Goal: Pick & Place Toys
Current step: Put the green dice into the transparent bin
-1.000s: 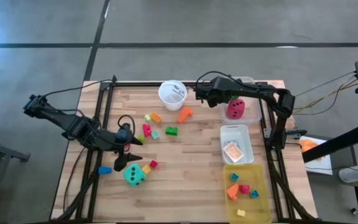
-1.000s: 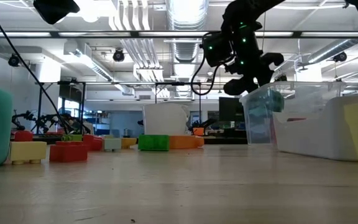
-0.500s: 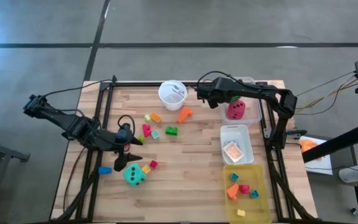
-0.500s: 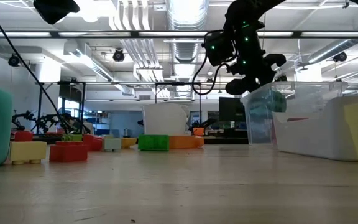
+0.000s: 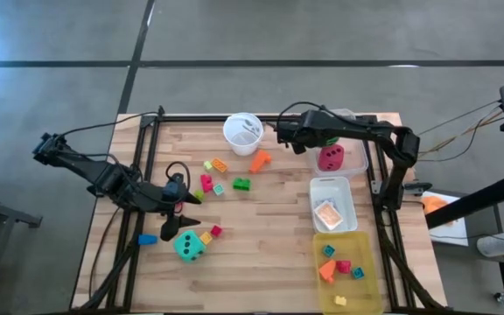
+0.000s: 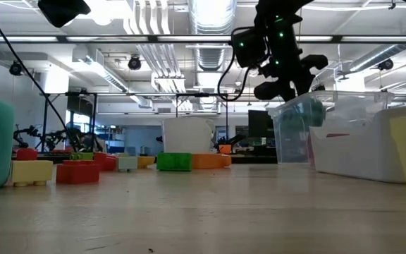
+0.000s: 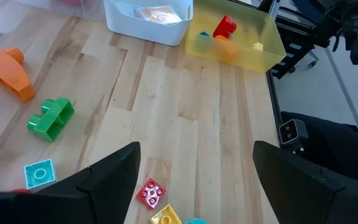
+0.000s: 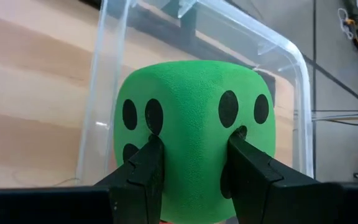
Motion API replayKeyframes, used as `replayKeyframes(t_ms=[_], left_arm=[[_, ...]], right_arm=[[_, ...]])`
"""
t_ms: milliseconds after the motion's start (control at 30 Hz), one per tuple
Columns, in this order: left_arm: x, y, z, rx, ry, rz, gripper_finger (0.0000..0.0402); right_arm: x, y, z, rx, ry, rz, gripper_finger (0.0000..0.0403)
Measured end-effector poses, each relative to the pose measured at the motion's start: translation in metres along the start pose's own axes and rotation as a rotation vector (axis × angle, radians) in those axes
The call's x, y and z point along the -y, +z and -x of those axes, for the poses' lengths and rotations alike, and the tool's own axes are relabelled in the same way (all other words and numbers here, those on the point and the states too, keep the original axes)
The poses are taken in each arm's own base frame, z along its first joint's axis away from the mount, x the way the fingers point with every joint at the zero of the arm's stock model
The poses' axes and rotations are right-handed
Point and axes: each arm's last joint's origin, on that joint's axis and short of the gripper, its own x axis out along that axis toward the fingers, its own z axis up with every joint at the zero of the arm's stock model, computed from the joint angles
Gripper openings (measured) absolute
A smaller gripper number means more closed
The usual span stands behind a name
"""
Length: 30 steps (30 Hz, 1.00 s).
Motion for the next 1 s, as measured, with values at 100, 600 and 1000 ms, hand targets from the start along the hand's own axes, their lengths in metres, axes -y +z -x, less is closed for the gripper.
replayKeyframes(t_ms=[100,600,1000], left_arm=[[0.0,0.0,0.0,0.0,0.0,0.0,0.0314],[0.0,0.0,0.0,0.001,-0.001,0.001,0.0314],[0.0,0.0,0.0,0.004,-0.003,0.002,0.0314]], right_arm=[[0.001,0.001,0.0,0.036,-0.023,-0.036,0.0125],[-0.001,-0.013,-0.02,0.084,-0.101,-0.138,0.0122],[-0.005,-0.021,-0.031,0.07,-0.1,-0.081,0.0121]])
